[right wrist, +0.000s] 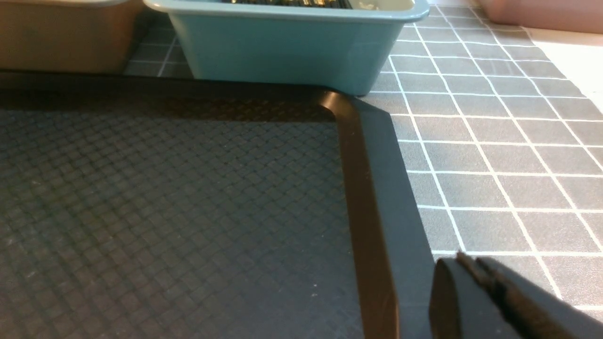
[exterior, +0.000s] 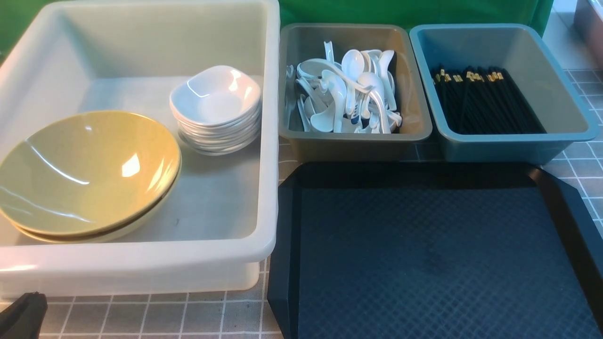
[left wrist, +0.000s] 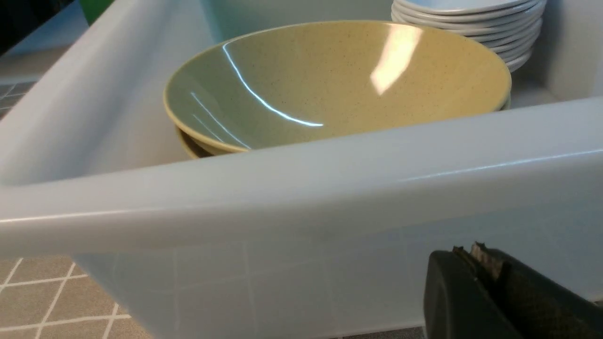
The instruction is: On grey table put chopsticks spoon bowls plates into blue grey white boxes.
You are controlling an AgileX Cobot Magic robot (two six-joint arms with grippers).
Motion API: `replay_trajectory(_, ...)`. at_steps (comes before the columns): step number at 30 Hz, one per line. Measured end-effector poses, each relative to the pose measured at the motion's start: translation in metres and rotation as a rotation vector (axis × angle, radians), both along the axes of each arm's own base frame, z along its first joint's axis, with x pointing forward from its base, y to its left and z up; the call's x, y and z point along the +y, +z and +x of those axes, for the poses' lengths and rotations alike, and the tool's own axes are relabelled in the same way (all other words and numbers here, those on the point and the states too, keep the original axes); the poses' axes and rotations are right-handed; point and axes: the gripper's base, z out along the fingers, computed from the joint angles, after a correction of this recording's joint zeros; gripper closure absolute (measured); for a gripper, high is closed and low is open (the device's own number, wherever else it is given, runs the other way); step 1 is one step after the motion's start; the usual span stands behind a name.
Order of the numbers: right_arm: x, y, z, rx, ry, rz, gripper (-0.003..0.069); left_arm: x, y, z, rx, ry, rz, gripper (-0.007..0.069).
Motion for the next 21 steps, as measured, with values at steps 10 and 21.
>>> replay_trajectory(10,0.0,0.0,0.0,0.0,0.0,0.0,0.0622,-0.0001,0.0,0.0,0.0,0.002,-0.012,0.0635)
replay_trajectory(21,0.0,0.0,0.0,0.0,0.0,0.0,0.061,-0.0001,0.0,0.0,0.0,0.003,-0.013,0.0635)
